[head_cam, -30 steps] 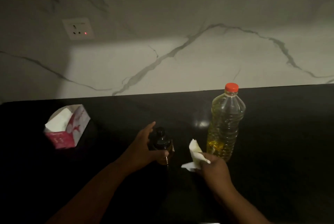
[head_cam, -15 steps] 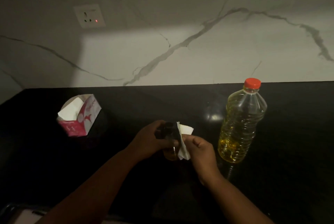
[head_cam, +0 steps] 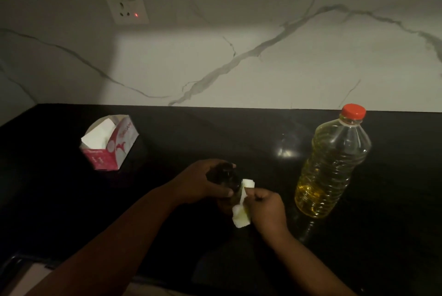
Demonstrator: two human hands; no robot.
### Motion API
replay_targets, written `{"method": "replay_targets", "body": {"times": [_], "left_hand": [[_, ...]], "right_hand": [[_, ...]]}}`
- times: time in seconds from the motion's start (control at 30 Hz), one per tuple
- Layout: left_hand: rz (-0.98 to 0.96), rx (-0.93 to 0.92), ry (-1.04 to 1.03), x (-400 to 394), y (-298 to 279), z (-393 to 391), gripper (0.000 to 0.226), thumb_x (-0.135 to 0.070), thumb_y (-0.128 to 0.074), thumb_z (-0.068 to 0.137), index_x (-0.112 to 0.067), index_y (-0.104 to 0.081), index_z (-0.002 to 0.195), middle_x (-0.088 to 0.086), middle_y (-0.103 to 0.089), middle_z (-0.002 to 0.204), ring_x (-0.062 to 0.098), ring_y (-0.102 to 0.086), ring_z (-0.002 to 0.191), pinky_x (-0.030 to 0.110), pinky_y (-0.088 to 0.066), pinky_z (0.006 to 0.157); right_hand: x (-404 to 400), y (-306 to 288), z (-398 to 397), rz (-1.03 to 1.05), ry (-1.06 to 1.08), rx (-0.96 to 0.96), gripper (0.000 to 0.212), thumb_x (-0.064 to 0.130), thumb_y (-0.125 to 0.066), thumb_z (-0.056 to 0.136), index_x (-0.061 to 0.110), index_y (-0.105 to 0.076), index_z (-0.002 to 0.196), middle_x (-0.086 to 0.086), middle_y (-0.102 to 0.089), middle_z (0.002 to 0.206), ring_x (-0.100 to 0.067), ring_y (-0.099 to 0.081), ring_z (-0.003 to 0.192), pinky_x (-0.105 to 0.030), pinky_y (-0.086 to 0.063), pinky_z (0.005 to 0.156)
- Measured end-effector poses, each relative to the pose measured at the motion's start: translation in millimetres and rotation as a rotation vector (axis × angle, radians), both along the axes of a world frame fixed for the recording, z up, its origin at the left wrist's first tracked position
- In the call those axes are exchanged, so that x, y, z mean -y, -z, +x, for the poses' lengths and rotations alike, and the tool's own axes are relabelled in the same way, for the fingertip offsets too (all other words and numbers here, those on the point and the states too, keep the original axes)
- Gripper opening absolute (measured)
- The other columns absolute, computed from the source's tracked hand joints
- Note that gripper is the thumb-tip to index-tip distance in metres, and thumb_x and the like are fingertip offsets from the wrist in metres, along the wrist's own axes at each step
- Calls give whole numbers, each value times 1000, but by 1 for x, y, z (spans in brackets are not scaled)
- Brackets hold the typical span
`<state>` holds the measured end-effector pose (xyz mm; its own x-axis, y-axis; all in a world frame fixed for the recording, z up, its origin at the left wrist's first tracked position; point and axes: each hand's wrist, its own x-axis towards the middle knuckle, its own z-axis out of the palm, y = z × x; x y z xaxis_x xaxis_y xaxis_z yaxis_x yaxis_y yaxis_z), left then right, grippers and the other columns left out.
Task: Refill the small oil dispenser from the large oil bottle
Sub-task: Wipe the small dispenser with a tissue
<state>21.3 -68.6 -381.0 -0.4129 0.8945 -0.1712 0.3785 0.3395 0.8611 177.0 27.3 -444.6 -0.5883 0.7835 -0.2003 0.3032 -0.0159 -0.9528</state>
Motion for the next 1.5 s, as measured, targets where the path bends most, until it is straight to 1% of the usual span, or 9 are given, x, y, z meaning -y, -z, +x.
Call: {"method": "replay_targets", "body": {"times": [0.17, 0.43, 0.53, 0.63, 0.77, 0.87, 1.03, 1.33, 1.5], "left_hand": [[60, 56, -28, 3, 7, 2, 57, -13, -87, 64, -42, -65, 108, -12, -72, 111, 8, -68, 105, 41, -53, 98], [40, 35, -5, 3, 8, 2, 59, -38, -86, 56, -53, -63, 108, -10, -70, 116, 10, -64, 112, 43, -50, 101], [52, 21, 2, 4, 8, 3, 58, -35, -85, 59, -50, -63, 110, -12, -70, 115, 7, -65, 110, 44, -50, 101], [85, 11, -17, 5, 10, 4, 55, -24, -86, 64, -49, -64, 108, -14, -71, 111, 5, -66, 106, 42, -52, 99], [101, 28, -24, 7, 9, 4, 54, -13, -86, 68, -42, -65, 109, -11, -72, 108, 4, -68, 101, 37, -55, 95], [95, 32, -17, 8, 9, 5, 53, -14, -86, 68, -40, -65, 109, -11, -72, 108, 5, -68, 102, 37, -54, 95], [66, 14, 1, 9, 7, 5, 54, -20, -83, 68, -37, -62, 115, -9, -70, 110, 9, -66, 106, 43, -52, 99], [61, 23, 13, 14, 9, 2, 57, -22, -84, 67, -44, -60, 114, -9, -69, 116, 7, -65, 109, 42, -52, 99], [72, 21, 7, 14, 9, 3, 56, -26, -83, 65, -51, -60, 109, -11, -68, 116, 7, -64, 110, 41, -52, 99]], "right_hand": [[1, -33, -5, -46, 126, -282, 26, -4, -54, 87, 13, -73, 83, 9, -70, 77, -1, -66, 72, -16, -53, 68], [-18, -16, 6, -626, 92, -226, 26, -6, -43, 88, 13, -61, 91, -10, -62, 91, -24, -59, 80, -38, -50, 74], [-13, -19, 1, -559, 113, -226, 25, -8, -49, 82, 5, -70, 85, -19, -69, 85, -37, -65, 83, -39, -52, 74], [2, -29, -4, -382, 88, -245, 21, 3, -51, 89, 9, -71, 88, -6, -72, 73, -20, -68, 68, -23, -52, 54], [15, -28, 0, -283, 82, -296, 18, 22, -62, 89, 7, -70, 84, -8, -73, 77, -18, -68, 69, -29, -55, 61], [13, -24, 1, -391, 161, -329, 15, 6, -64, 85, -2, -67, 96, -21, -71, 92, -32, -69, 83, -41, -56, 75], [0, -23, -3, -533, 131, -424, 39, -13, -49, 87, 7, -58, 119, -7, -70, 102, -22, -68, 93, -37, -56, 80], [22, 1, 3, -235, 112, -227, 23, 0, -61, 86, 20, -70, 91, -5, -73, 98, -20, -69, 93, -39, -54, 88], [11, -3, -12, -254, 231, -196, 16, -5, -62, 83, 7, -71, 85, -11, -71, 90, -25, -68, 88, -31, -57, 72]]}}
